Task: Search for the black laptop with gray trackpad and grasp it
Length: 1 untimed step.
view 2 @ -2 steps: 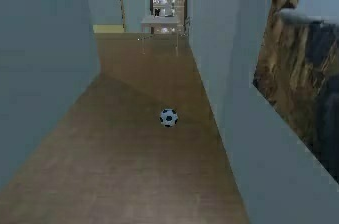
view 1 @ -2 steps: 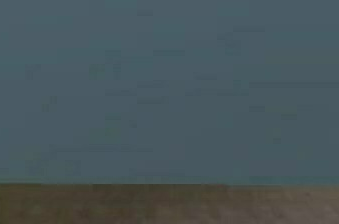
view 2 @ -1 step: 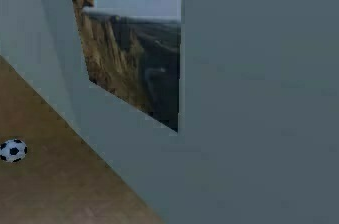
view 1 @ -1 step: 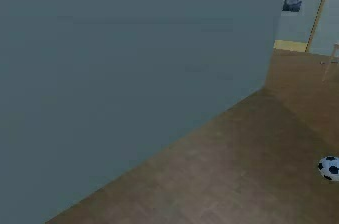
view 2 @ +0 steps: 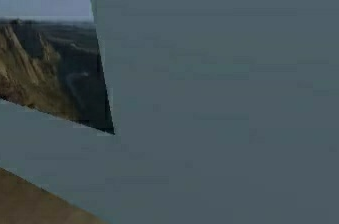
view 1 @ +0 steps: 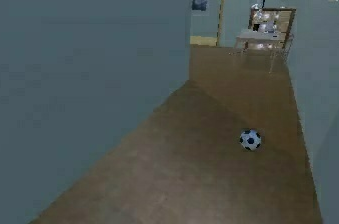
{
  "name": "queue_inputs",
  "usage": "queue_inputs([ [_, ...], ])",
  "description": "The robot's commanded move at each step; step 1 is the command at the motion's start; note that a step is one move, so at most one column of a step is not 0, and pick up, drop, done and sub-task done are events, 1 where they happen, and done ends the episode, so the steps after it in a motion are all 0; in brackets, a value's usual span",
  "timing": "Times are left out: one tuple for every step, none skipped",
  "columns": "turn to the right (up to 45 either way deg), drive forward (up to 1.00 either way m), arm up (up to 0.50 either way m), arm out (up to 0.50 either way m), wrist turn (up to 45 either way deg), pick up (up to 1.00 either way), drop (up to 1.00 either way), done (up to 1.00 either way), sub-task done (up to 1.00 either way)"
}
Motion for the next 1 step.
queue_inputs([
  [0.0, 1.0, 0.0, 0.0, 0.0, 0.0, 0.0, 0.0, 0.0],
])
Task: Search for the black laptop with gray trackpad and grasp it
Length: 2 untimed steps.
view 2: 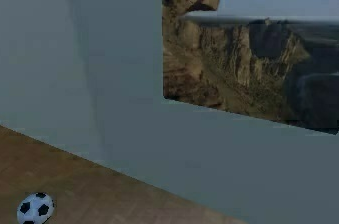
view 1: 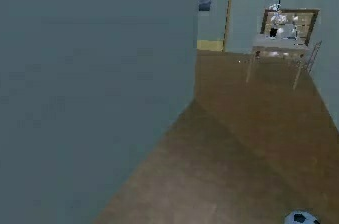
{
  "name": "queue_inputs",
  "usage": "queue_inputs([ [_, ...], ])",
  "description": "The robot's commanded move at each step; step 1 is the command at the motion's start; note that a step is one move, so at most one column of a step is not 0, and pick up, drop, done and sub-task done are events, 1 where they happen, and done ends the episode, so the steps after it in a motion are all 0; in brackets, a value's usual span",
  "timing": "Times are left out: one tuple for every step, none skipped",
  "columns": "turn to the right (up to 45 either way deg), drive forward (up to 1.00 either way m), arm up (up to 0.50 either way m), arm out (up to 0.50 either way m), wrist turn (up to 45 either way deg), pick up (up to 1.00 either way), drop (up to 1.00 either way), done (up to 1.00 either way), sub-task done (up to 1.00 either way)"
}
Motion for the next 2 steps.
queue_inputs([
  [3.0, 0.0, 0.0, 0.0, 0.0, 0.0, 0.0, 0.0, 0.0],
  [0.0, 0.95, 0.0, 0.0, 0.0, 0.0, 0.0, 0.0, 0.0],
])
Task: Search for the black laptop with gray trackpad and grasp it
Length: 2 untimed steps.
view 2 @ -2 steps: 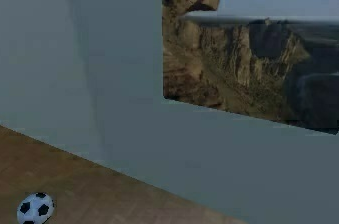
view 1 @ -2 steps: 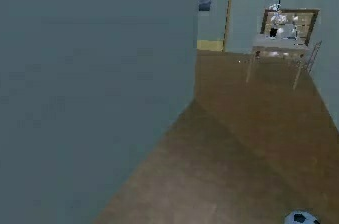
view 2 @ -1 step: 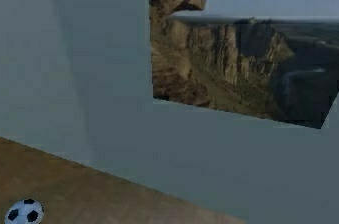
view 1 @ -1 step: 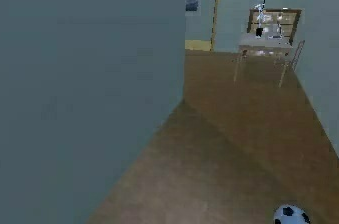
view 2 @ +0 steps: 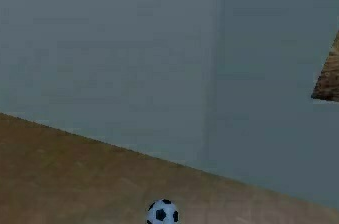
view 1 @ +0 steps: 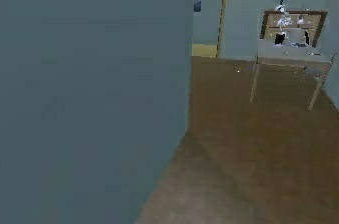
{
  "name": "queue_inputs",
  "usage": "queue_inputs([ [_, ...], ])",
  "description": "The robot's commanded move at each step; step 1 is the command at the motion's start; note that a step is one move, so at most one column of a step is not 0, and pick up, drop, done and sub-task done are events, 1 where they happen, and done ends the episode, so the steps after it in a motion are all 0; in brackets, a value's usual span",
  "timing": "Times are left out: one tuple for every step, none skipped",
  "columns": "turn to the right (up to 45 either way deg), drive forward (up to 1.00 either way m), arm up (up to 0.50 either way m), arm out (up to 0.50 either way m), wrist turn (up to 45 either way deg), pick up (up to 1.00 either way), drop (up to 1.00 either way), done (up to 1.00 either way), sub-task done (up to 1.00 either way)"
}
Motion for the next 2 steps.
queue_inputs([
  [21.0, 0.0, 0.0, 0.0, 0.0, 0.0, 0.0, 0.0, 0.0],
  [0.0, 1.0, 0.0, 0.0, 0.0, 0.0, 0.0, 0.0, 0.0],
])
